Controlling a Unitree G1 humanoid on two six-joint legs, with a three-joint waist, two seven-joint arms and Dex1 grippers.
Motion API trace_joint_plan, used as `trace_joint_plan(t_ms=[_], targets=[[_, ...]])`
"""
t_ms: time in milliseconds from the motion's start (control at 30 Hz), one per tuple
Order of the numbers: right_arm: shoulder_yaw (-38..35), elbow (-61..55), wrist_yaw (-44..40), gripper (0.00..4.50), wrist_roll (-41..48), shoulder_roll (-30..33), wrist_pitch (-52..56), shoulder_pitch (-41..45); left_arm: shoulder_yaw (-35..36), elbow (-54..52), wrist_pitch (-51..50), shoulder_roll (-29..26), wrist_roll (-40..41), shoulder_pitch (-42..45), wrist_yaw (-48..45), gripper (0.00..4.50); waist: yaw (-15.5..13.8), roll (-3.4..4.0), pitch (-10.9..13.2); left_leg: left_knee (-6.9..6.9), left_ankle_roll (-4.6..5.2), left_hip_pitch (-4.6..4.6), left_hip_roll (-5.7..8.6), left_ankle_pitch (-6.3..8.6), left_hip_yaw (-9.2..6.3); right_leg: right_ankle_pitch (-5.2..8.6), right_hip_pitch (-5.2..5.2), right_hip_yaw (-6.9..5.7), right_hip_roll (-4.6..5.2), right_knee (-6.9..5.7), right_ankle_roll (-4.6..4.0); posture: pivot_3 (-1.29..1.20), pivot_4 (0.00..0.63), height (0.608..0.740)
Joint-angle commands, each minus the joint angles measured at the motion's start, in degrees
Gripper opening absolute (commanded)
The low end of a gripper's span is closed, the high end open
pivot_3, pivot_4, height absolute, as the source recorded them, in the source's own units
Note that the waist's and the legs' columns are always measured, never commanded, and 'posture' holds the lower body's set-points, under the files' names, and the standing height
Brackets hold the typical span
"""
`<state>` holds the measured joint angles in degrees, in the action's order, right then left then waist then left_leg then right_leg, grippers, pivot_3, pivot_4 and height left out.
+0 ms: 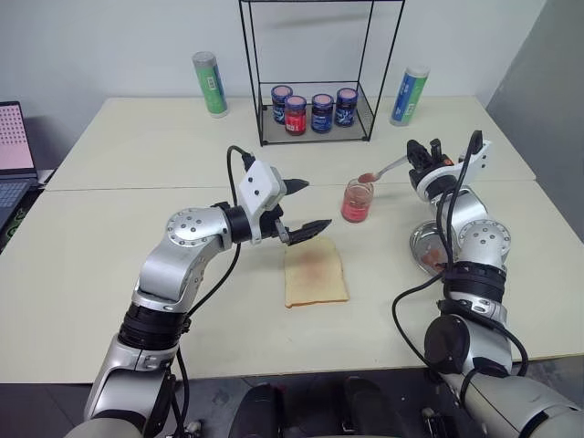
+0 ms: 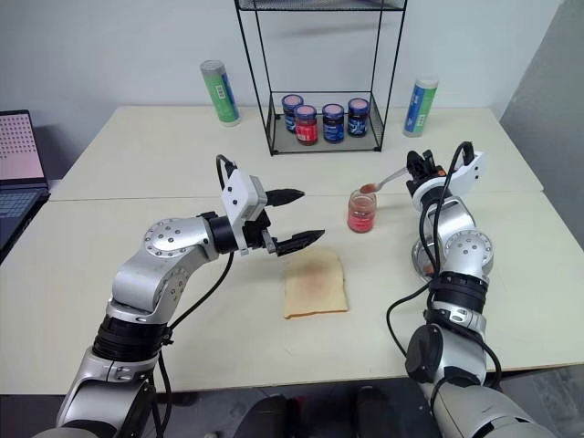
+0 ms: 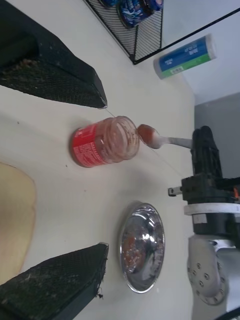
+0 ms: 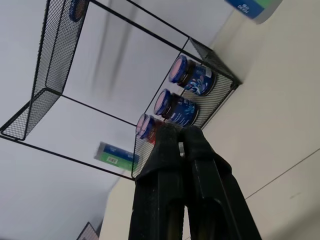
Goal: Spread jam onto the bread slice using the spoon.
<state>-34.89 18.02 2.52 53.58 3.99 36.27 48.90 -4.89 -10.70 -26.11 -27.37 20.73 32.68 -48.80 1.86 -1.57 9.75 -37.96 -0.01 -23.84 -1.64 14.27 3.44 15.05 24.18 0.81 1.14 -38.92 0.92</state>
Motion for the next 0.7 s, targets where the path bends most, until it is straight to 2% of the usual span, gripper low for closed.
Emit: trace_joint_plan(t_ms=[33, 167, 267, 400, 500, 700], targets=[[-0.9, -7.5, 4.1, 0.01, 8.2, -1.6, 2.7, 2.0, 6.2, -7.7, -4.1, -3.1, 6.5, -1.4, -0.5, 4.50, 0.1, 0.00, 0.0, 0.00, 0.00, 0.00, 0.00, 0.00, 0.00, 0.00, 0.00, 0.00, 0.00, 0.00, 0.00, 0.00, 0.150, 0.740], [2.1, -15.9, 8.9, 0.01, 15.6, -4.3, 8.7, -0.3, 11.7, -15.3, -9.4, -7.4, 11.8, -7.3, 0.2, 4.50, 0.5, 0.04, 0.0, 0.03, 0.00, 0.01, -0.07, 0.00, -0.02, 0.00, 0.04, -0.01, -0.03, -0.02, 0.00, 0.00, 0.150, 0.740], [6.6, -23.8, 12.7, 0.01, 20.0, -6.1, 13.5, -4.4, 15.4, -22.1, -13.0, -9.8, 15.3, -14.7, 1.7, 4.50, 0.6, 0.04, 0.0, 0.08, 0.00, 0.00, -0.08, 0.00, -0.08, 0.01, 0.03, -0.09, -0.03, 0.02, -0.01, 0.00, 0.150, 0.740], [13.7, -32.0, 13.1, 0.01, 23.7, -5.6, 18.3, -11.0, 18.3, -29.6, -14.3, -11.0, 17.5, -28.5, 2.9, 4.50, 0.2, 0.03, 0.0, 0.04, 0.00, 0.02, -0.05, 0.01, -0.08, 0.04, -0.04, -0.08, 0.03, 0.06, -0.04, 0.00, 0.150, 0.740], [19.2, -36.1, 9.8, 0.01, 21.5, -3.6, 19.7, -15.7, 18.9, -32.1, -12.3, -10.1, 16.1, -36.9, 4.4, 4.50, 0.1, 0.02, 0.0, 0.04, 0.01, 0.04, 0.00, 0.01, -0.08, 0.05, -0.08, -0.07, 0.06, 0.10, -0.04, 0.00, 0.150, 0.740], [30.2, -40.1, -0.1, 0.01, 10.4, 2.5, 16.8, -21.0, 18.4, -34.0, -6.2, -10.9, 12.1, -48.7, 3.4, 4.50, -0.1, 0.00, 0.0, 0.02, 0.01, 0.04, -0.02, 0.01, -0.10, 0.11, -0.06, -0.11, 0.04, 0.13, -0.11, 0.00, 0.150, 0.740]])
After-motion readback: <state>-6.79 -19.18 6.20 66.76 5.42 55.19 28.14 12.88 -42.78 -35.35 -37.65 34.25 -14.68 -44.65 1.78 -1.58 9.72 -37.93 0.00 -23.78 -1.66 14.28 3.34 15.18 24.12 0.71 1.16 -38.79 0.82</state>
